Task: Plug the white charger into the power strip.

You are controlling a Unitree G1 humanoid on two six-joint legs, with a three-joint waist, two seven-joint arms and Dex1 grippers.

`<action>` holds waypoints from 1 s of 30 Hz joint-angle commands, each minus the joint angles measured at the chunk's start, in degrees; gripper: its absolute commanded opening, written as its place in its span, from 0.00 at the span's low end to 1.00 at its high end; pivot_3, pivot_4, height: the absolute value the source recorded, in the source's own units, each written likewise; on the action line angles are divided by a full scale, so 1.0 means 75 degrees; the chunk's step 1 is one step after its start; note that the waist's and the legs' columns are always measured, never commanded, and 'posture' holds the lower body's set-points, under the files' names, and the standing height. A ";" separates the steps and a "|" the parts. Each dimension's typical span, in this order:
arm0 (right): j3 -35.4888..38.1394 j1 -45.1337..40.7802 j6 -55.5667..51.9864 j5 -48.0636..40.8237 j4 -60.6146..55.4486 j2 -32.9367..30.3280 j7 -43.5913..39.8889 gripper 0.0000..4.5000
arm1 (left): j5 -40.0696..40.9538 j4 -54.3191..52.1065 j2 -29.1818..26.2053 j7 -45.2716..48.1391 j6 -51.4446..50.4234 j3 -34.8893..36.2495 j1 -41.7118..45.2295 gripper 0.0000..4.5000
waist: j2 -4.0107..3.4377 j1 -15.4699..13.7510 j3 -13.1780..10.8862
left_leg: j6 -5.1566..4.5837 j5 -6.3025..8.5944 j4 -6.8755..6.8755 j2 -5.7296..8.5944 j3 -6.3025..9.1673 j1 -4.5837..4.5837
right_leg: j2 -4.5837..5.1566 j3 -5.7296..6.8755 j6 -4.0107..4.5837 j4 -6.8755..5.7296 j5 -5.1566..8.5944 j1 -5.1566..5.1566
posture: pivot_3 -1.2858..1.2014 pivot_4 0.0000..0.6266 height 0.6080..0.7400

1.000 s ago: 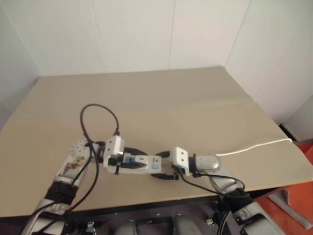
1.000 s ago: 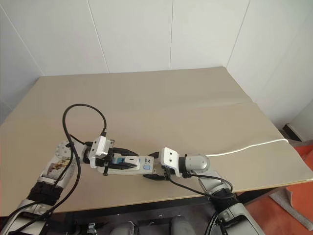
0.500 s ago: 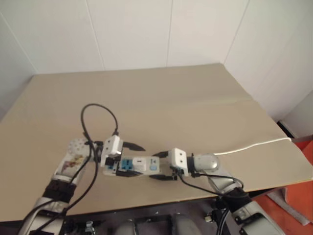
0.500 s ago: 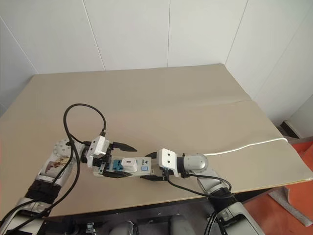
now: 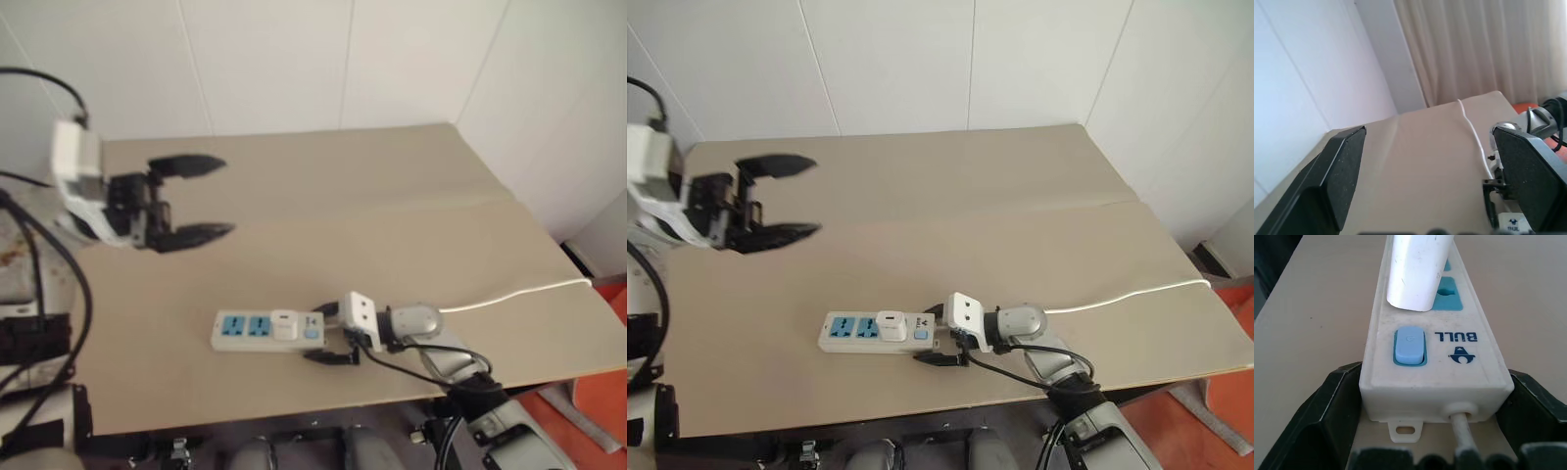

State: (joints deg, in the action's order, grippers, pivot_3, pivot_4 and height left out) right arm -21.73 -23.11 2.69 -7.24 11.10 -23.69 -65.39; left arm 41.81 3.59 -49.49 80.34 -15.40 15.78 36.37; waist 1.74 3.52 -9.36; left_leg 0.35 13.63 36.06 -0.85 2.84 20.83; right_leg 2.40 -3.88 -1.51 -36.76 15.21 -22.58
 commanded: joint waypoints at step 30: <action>0.0848 -0.1416 -0.2339 -0.0880 -0.1855 -0.2031 -0.0775 0.99 | -0.2514 0.6064 -0.0779 0.1622 0.3801 -0.1540 0.0325 1.00 | -0.0035 -0.0246 -0.0097 | 0.0060 0.0045 0.0230 0.0007 -0.0025 0.0301 | 0.0005 0.0028 0.0019 -0.0072 -0.0030 -0.0233 | 0.52 0.24 1.00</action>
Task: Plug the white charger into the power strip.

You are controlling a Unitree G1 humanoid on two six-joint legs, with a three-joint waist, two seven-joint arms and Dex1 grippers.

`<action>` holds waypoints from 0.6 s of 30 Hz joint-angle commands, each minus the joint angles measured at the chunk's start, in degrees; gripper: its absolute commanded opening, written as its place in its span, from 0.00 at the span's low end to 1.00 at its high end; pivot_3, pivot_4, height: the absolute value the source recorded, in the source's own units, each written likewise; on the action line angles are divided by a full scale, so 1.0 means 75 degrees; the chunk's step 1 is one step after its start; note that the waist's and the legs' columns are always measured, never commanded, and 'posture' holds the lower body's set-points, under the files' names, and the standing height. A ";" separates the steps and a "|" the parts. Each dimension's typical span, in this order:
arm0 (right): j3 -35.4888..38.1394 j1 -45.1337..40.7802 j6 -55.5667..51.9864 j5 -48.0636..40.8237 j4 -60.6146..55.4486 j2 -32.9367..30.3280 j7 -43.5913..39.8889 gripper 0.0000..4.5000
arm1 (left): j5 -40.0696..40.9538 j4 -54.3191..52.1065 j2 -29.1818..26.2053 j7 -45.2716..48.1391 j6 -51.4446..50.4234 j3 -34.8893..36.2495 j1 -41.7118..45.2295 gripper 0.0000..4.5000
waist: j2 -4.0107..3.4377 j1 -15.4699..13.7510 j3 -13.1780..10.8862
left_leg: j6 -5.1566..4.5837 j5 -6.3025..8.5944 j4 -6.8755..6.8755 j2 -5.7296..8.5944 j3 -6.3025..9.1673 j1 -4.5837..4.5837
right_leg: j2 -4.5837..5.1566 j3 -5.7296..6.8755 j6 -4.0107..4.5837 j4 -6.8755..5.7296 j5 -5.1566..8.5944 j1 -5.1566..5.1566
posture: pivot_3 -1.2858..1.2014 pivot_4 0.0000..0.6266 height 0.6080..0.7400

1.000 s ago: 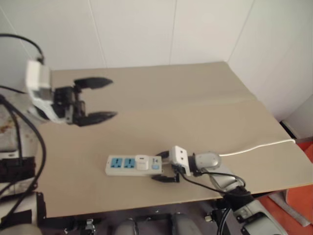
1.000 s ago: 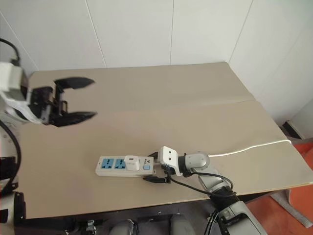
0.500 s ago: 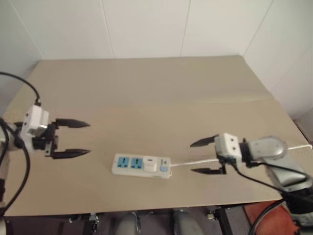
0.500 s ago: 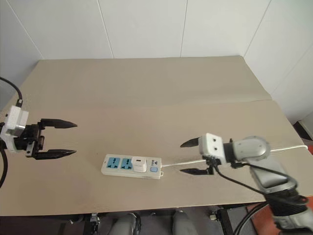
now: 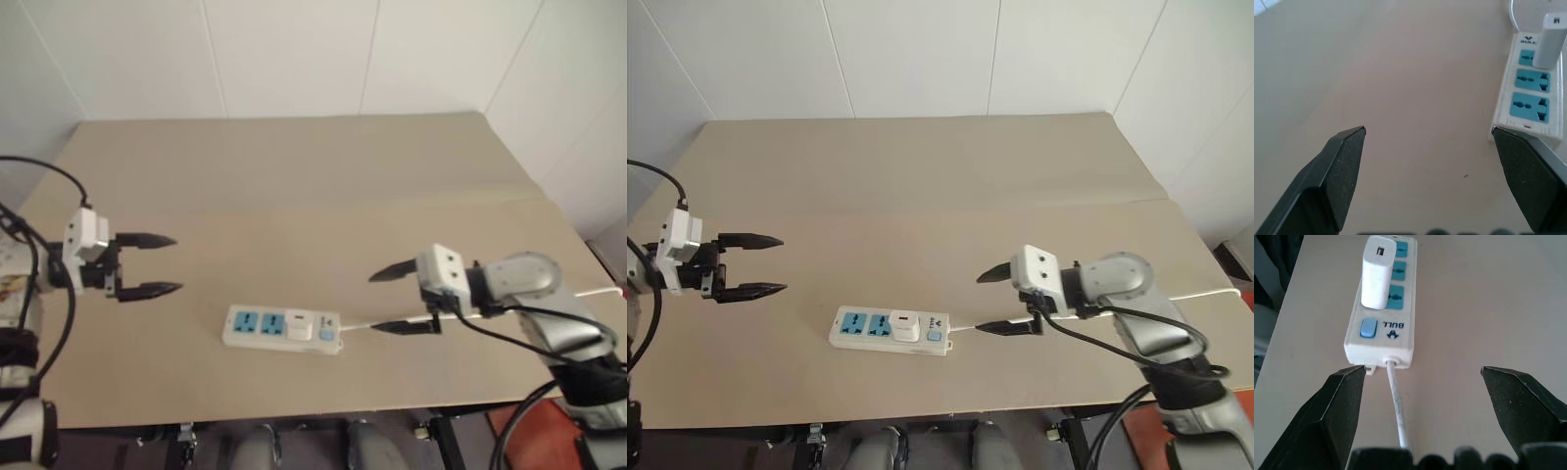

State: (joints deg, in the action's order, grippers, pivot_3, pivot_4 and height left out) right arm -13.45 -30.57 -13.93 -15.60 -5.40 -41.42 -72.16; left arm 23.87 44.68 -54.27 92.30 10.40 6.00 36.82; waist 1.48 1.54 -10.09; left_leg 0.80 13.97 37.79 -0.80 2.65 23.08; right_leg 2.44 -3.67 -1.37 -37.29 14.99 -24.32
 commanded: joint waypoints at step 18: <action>-0.0811 -0.2647 0.1393 0.1974 0.4812 0.2351 0.1094 0.99 | -0.2322 0.3899 0.0723 -0.0787 0.1344 -0.0563 0.2722 1.00 | 0.0002 0.0108 0.0001 | 0.0002 -0.0002 0.0024 0.0010 0.0023 0.0012 | 0.0007 0.0026 -0.0001 -0.0093 0.0000 -0.0015 | 0.52 0.24 1.00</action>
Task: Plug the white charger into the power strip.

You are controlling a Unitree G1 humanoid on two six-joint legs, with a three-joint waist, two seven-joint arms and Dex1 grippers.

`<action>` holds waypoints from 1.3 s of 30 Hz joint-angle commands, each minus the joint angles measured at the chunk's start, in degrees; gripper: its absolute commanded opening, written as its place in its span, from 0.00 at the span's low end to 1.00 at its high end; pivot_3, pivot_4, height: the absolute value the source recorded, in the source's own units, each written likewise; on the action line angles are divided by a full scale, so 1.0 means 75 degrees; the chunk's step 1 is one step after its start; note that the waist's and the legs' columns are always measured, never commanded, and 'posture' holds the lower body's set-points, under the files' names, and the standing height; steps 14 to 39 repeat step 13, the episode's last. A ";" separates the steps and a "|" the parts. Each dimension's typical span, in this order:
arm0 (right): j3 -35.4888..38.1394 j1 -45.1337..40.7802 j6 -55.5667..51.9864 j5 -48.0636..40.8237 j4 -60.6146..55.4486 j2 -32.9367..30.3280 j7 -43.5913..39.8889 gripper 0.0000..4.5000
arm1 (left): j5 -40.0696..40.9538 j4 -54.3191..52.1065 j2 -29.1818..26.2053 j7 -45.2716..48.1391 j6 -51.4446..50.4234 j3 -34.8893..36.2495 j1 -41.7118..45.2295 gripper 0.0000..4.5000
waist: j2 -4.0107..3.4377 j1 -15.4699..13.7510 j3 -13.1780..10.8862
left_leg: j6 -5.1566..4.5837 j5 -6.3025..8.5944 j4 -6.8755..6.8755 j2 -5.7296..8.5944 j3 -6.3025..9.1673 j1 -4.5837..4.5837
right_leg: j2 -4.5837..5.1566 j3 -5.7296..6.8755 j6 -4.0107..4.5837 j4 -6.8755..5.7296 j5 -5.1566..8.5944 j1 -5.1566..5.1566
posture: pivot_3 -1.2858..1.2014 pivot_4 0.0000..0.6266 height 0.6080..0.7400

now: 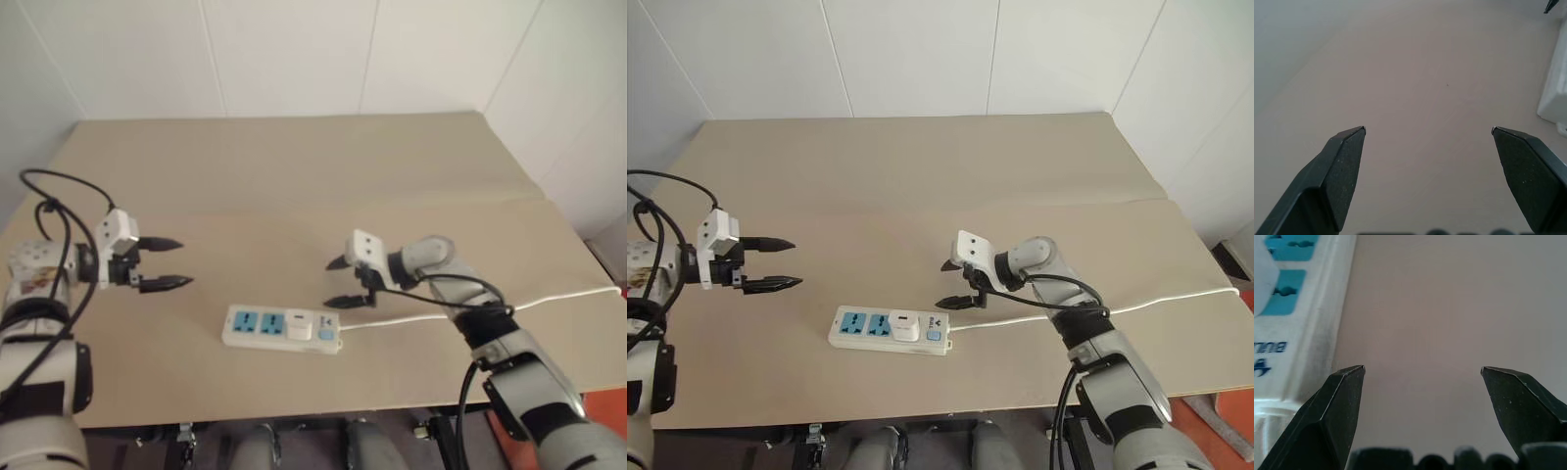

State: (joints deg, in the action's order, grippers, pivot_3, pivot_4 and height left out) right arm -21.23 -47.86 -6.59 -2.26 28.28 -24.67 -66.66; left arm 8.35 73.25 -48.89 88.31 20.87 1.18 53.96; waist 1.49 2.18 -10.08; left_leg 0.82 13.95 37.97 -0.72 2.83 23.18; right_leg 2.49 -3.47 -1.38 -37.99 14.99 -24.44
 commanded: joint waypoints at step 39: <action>0.0241 -0.1320 0.1008 0.0958 0.2368 0.0729 0.1315 0.99 | -0.1194 0.0339 0.0632 -0.0532 -0.0730 0.0030 0.1643 1.00 | 0.0000 0.0221 0.0000 | 0.0003 -0.0002 0.0001 0.0004 -0.0003 -0.0001 | 0.0006 -0.0001 0.0000 -0.0016 -0.0001 -0.0009 | 0.52 0.24 1.00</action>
